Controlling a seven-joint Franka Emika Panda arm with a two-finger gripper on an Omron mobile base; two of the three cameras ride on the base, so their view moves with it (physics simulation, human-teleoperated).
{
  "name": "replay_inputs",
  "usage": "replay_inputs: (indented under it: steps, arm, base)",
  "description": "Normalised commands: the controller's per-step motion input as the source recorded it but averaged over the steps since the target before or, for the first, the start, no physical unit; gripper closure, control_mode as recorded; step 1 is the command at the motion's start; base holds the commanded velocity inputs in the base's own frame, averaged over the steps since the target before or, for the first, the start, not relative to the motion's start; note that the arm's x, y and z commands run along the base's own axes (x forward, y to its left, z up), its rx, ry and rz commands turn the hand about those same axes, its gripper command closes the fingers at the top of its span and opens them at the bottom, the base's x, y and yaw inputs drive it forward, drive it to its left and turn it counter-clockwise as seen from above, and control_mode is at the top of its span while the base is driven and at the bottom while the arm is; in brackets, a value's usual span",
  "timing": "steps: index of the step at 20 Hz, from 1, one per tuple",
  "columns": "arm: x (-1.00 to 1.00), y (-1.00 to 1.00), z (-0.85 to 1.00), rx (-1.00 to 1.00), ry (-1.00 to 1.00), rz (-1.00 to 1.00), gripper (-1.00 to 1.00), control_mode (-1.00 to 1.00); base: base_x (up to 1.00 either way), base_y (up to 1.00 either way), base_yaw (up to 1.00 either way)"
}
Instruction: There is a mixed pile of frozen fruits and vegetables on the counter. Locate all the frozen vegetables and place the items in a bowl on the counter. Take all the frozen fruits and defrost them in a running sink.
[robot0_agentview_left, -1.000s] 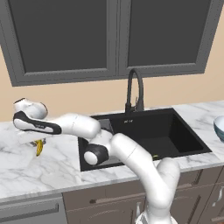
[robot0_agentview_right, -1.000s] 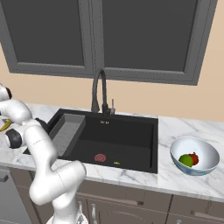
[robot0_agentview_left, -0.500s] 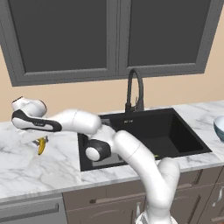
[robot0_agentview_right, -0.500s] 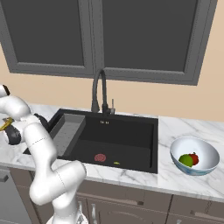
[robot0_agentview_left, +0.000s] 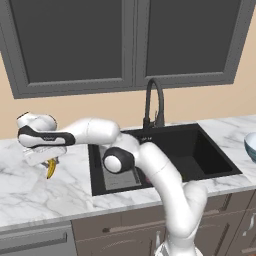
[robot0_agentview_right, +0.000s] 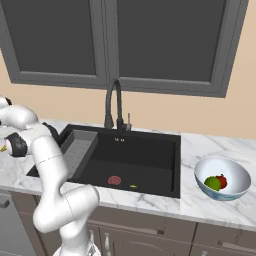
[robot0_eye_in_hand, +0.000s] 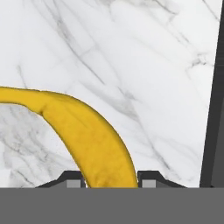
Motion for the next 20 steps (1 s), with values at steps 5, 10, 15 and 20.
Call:
replay_inputs:
  steps: [5, 10, 15, 20]
  arm:
    - [-0.15, -0.47, -0.17, 0.16, -0.05, 0.0, 1.0, -1.0]
    - [-0.11, -0.44, -0.06, 0.17, -0.03, -0.01, 1.0, -1.0]
    - [-0.11, -0.39, 0.12, 0.14, -0.01, -0.03, 1.0, -1.0]
    - [-0.11, -0.34, 0.32, 0.08, -0.01, -0.03, 1.0, -1.0]
  base:
    - [0.0, 0.0, 0.0]
    - [0.0, 0.0, 0.0]
    - [0.0, 0.0, 0.0]
    - [0.0, 0.0, 0.0]
